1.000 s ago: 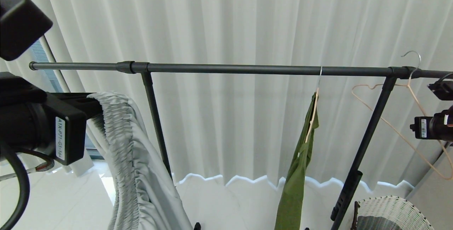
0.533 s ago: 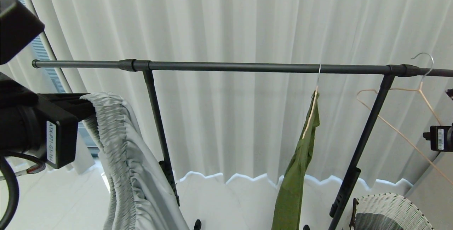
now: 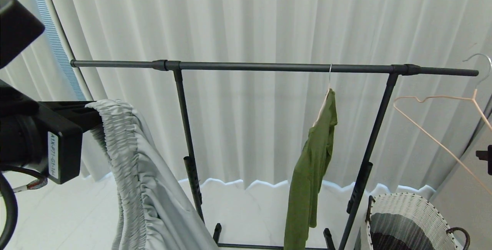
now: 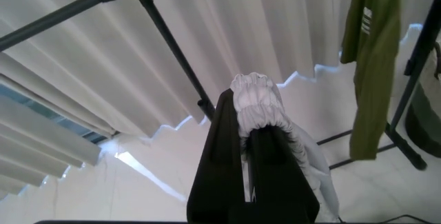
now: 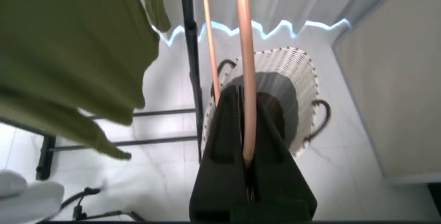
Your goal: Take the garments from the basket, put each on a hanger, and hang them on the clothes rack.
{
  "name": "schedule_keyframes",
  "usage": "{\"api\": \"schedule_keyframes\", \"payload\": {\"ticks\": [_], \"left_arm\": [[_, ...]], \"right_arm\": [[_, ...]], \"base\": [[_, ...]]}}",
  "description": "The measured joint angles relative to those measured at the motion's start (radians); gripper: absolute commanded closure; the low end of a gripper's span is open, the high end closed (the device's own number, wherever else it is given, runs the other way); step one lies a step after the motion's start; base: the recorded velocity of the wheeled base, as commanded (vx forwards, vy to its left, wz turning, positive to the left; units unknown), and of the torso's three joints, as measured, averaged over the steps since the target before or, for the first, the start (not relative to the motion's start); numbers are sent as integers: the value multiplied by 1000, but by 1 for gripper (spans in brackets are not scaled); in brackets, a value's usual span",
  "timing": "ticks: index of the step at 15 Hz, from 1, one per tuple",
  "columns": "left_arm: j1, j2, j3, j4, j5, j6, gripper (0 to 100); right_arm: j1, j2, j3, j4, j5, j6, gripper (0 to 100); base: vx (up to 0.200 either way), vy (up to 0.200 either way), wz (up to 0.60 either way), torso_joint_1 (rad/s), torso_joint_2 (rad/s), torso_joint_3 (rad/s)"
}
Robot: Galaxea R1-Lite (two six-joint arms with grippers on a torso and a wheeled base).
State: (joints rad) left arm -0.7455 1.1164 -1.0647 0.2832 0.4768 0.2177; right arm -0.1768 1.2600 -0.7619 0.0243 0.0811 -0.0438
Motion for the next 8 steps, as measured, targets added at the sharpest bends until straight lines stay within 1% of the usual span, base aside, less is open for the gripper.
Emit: {"api": "schedule_keyframes", "payload": {"ticks": [3,5,6,7,8], "left_arm": [[0,11,3,1,0,0,100],[1,18,10,1,0,-1,100],[0,20,20,1,0,-1,100],[0,23,29,0,0,0,100],[0,29,37,0,0,0,100]], "right_arm": [[5,-25,9,5,4,-1,100],[24,-41,10,14,7,-1,100],[60,-55,10,26,7,-1,100],[122,-73,11,42,7,1,100],[208,-95,16,62,6,2,100]], "base": [[-200,0,0,4,1,5],[0,0,0,0,0,0],[0,0,0,0,0,0],[0,0,0,0,0,0],[0,0,0,0,0,0]]}}
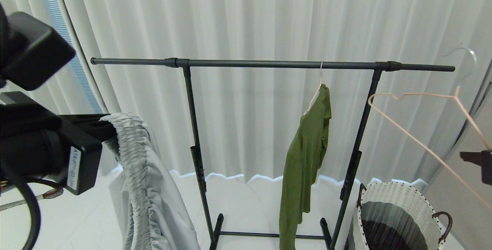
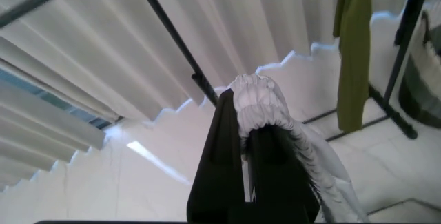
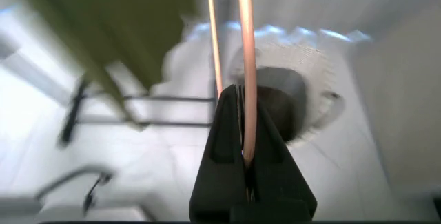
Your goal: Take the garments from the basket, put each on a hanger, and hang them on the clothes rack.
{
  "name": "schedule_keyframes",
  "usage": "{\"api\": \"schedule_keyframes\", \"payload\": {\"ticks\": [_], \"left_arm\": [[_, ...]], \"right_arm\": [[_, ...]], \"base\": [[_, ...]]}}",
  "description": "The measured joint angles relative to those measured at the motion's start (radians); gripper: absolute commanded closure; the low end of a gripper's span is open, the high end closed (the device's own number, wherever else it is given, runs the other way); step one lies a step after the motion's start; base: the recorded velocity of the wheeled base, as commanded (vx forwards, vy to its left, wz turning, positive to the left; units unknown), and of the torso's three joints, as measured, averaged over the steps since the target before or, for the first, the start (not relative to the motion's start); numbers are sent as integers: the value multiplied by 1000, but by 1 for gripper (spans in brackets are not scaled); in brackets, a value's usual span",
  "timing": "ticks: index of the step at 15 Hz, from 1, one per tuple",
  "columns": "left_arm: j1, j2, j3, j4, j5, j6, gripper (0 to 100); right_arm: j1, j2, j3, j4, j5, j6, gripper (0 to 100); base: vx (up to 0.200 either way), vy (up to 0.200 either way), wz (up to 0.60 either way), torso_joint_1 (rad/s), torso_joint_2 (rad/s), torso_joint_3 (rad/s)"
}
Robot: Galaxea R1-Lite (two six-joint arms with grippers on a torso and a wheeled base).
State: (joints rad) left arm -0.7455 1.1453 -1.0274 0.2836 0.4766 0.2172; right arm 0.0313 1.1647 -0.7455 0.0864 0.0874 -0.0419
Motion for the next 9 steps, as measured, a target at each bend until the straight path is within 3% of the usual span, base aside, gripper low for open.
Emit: {"api": "schedule_keyframes", "payload": {"ticks": [5,9], "left_arm": [[77,91,0,-1,37,-19,100],[104,237,-66,-4,65,-179,100]], "right_arm": [[476,-131,93,31,-1,39,100],[836,-232,190,34,-1,138,100]], "base": [[0,0,0,0,0,0],[0,0,0,0,0,0]]}}
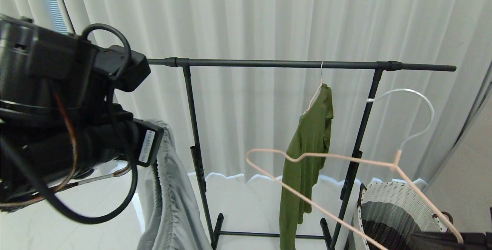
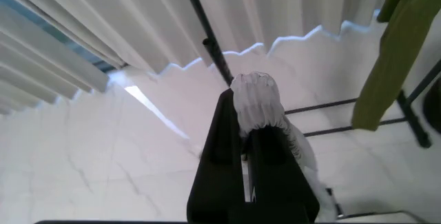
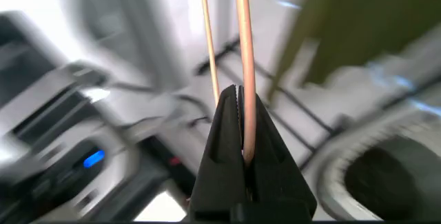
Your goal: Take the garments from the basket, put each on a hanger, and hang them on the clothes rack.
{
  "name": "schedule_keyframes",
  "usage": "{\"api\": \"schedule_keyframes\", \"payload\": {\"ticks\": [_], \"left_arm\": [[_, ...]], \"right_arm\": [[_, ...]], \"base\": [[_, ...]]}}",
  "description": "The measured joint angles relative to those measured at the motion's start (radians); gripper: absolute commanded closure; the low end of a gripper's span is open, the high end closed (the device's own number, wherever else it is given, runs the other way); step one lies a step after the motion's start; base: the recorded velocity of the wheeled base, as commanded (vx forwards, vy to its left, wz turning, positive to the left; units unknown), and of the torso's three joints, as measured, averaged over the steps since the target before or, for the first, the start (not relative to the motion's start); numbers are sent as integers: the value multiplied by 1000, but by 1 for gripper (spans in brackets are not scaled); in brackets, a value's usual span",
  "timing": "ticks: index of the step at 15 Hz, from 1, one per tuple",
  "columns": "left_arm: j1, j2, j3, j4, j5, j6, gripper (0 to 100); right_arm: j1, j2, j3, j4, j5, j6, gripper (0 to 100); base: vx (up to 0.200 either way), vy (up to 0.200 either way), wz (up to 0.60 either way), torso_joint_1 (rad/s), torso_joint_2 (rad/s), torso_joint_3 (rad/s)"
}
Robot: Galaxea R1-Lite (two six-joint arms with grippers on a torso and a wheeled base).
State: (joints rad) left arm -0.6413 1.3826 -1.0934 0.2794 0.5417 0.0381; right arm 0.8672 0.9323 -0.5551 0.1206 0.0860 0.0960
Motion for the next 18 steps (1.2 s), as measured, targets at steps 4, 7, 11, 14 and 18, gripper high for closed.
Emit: {"api": "schedule_keyframes", "payload": {"ticks": [4,7,11,14,18], "left_arm": [[2,116,-73,-1,1,-106,100],[2,177,-116,0,7,-189,100],[1,216,-143,0,20,-205,100],[0,223,-147,0,21,-205,100],[-8,227,-145,4,23,-204,100]], "right_arm": [[148,5,31,-74,1,33,100],[160,82,33,-197,2,46,100],[162,180,30,-266,-4,52,100],[156,240,27,-311,-60,57,100],[155,329,1,-385,-103,81,100]], "base": [[0,0,0,0,0,0],[0,0,0,0,0,0],[0,0,0,0,0,0],[0,0,0,0,0,0],[0,0,0,0,0,0]]}}
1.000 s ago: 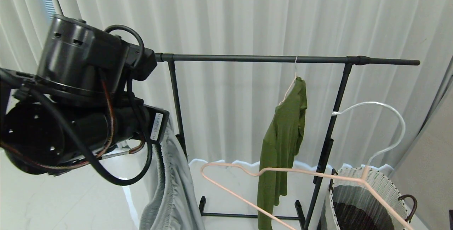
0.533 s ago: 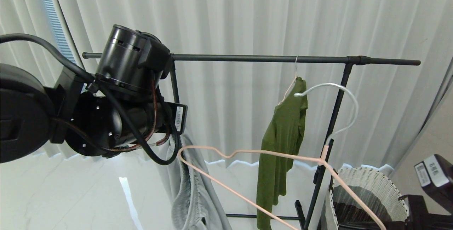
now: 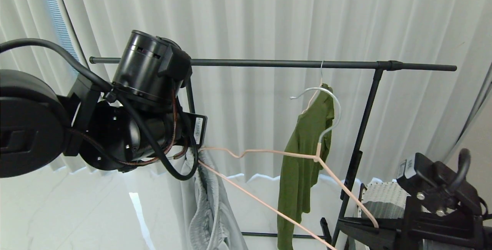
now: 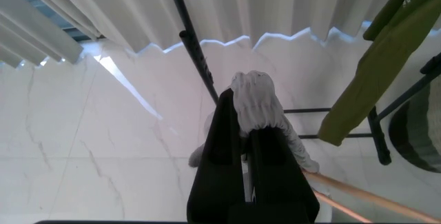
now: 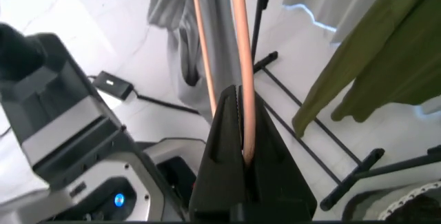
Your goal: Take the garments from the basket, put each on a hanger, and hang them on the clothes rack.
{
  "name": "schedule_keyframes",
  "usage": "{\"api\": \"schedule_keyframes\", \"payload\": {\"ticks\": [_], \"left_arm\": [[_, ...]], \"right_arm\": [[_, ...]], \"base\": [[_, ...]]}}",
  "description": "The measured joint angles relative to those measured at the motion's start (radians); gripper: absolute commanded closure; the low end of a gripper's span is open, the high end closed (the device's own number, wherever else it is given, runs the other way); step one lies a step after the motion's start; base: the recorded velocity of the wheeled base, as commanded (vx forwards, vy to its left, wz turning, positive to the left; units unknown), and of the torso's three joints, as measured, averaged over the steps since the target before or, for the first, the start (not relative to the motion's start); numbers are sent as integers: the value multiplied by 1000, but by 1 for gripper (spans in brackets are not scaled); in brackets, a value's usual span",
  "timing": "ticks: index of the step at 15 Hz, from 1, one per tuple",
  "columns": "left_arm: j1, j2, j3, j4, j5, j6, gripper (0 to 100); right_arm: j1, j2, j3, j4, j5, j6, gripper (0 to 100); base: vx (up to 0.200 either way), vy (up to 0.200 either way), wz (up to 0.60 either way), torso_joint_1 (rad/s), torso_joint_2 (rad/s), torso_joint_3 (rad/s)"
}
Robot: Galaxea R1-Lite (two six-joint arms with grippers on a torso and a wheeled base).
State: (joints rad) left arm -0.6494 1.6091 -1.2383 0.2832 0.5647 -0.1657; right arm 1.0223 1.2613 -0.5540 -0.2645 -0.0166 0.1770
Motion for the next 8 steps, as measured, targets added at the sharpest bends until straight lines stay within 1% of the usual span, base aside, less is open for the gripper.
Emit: {"api": "schedule_keyframes", "payload": {"ticks": [6,8], "left_arm": [[-25,12,2,2,0,0,100],[-30,13,-1,2,0,-17,100]], "right_arm": [[5,183,-100,-92,-41,3,100],[11,239,-119,-115,-44,3,100]], "base": [[0,0,0,0,0,0],[0,0,0,0,0,0]]}}
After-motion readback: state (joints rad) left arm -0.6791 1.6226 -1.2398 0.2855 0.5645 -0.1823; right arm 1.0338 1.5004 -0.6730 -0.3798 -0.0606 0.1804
